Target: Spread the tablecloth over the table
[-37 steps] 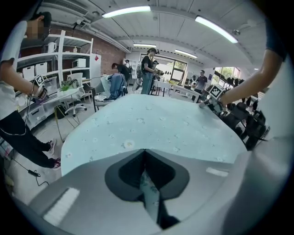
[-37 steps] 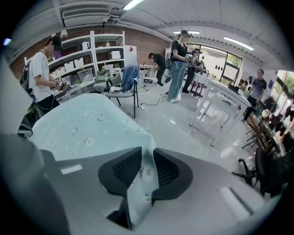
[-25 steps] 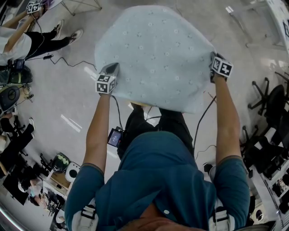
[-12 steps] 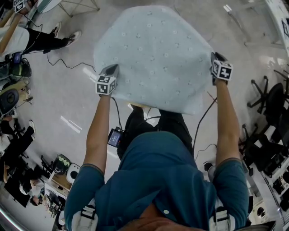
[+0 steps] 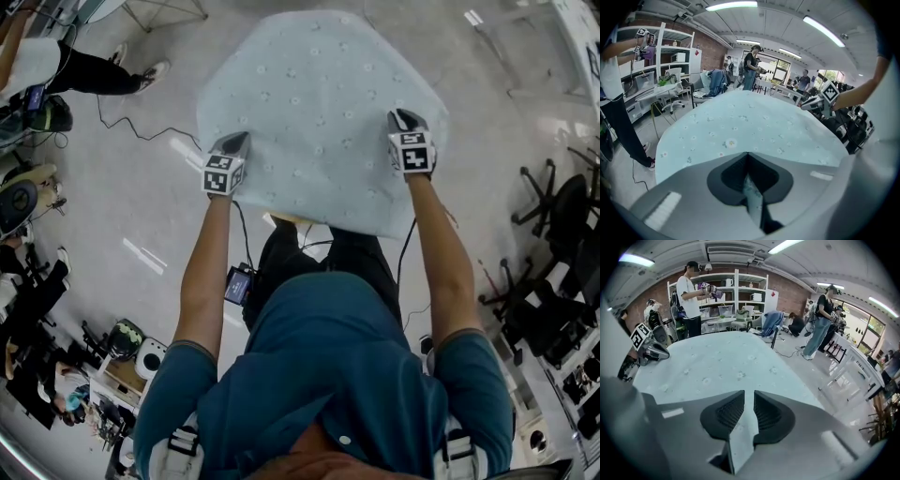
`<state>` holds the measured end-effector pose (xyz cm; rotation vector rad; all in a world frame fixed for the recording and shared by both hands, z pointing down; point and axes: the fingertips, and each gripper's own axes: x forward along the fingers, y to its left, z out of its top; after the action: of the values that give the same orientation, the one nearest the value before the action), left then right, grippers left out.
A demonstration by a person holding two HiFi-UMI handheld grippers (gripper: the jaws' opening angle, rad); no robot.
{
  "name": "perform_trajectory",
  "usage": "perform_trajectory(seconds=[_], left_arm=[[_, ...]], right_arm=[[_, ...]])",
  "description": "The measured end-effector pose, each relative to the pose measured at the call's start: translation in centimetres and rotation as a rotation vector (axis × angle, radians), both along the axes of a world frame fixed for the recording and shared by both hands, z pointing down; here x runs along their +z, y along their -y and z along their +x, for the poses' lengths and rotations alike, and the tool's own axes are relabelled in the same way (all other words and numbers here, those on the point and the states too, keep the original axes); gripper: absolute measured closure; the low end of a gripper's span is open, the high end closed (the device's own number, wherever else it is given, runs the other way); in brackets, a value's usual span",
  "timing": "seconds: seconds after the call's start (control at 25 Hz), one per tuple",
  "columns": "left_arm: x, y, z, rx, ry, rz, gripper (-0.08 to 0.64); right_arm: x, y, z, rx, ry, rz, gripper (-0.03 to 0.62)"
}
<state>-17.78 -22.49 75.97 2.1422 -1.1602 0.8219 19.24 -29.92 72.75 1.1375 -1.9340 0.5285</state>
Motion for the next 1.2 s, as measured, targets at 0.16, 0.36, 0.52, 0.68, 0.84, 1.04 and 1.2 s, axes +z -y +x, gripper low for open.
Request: perform_trajectory(seconds=[0.16,0.36,0.52,0.68,0.84,1.04,1.2], left_arm=[[0.1,-0.1,0.2,0.003,0.003,0.007,0.56],[-0.1,-0.1,0.0,0.005,0.006,0.007,0.56],[-0.2,-0.2,0.2,0.004,0.007,0.005,0.56],[-0.1,0.0,0.1,0.005,0.008,0.003,0.56],[0.0,0.1,0.1,0.005,0.003,0.002,0.56],[-0.1,-0.1,0.0,0.0,0.005,-0.004,0.56],[-0.1,-0.2,0.1,0.0,0.003,-0.004,0.56]], right_arm=[[1.5,-1.2,-1.8,-0.022,0.01,-0.057,0.534],[3.0,-2.6,-3.3,-0.036,0.024,-0.138,0.534],[3.1,-2.5,-3.0,-0.024,0.006,-0.124,0.534],[3.2,-2.6,-3.0,-0.009,0.016,-0.123,0.535],[3.4,-1.9,-3.0,-0.041,-0.021,-0.191,0.538],[3.5,-1.9,-3.0,-0.058,-0.088,-0.266,0.538],[3.3,-2.0,-2.8,-0.038,-0.094,-0.241,0.538]])
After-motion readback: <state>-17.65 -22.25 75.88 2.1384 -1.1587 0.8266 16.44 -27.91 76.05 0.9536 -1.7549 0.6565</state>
